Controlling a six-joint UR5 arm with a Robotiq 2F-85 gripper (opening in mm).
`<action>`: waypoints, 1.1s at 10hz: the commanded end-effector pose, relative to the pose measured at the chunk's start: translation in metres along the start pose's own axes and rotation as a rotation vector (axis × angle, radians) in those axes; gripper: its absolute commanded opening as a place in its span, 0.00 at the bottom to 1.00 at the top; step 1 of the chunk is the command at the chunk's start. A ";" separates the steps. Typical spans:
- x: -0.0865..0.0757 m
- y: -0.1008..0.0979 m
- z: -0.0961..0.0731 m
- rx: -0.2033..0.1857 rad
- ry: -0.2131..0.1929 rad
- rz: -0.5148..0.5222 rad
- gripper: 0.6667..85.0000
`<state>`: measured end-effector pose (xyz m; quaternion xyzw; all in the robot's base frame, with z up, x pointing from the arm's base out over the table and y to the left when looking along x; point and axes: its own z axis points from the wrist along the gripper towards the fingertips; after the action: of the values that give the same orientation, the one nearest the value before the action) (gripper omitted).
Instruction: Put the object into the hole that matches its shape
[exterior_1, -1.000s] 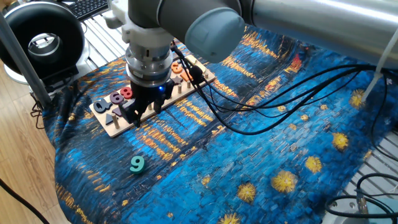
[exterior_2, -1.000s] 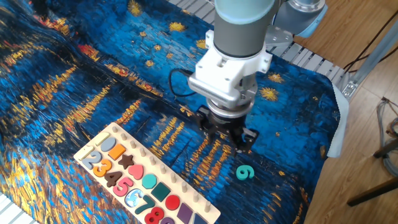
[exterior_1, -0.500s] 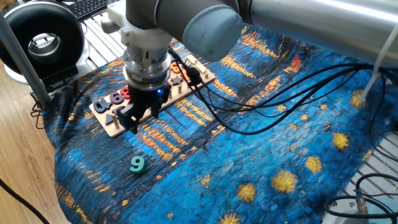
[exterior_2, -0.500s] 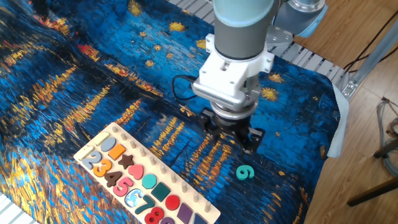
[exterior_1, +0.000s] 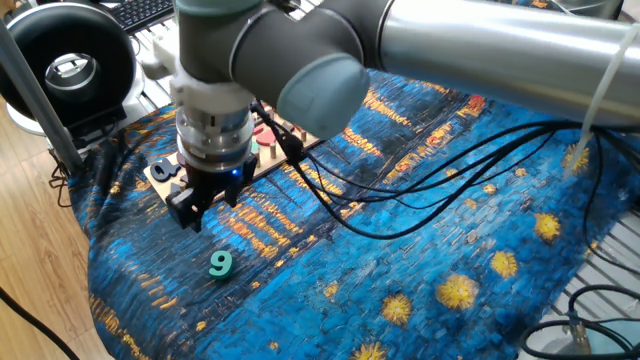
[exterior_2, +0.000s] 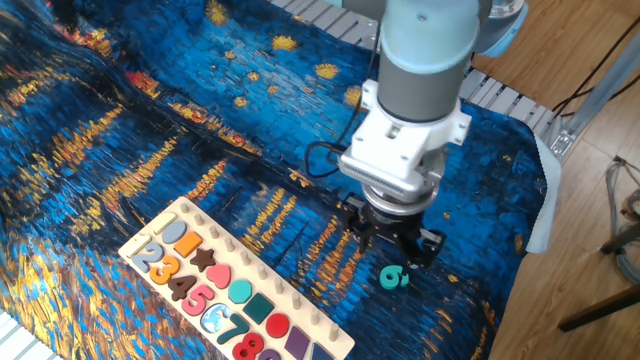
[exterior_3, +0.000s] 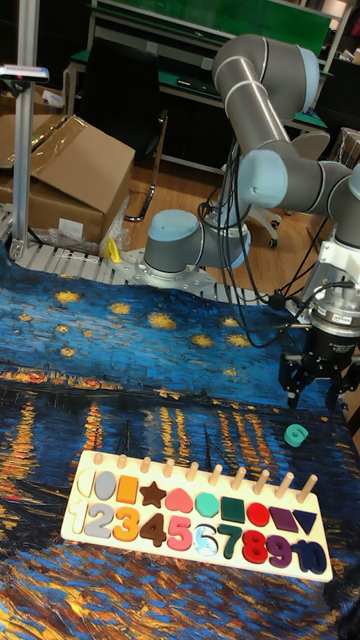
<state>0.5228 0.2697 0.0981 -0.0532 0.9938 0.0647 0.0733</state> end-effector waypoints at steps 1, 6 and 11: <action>0.004 0.005 0.011 -0.012 -0.013 0.003 0.73; 0.019 0.003 0.019 -0.006 0.039 -0.014 0.74; 0.046 0.007 0.016 -0.021 0.144 0.013 0.74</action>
<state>0.4888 0.2752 0.0750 -0.0610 0.9955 0.0692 0.0199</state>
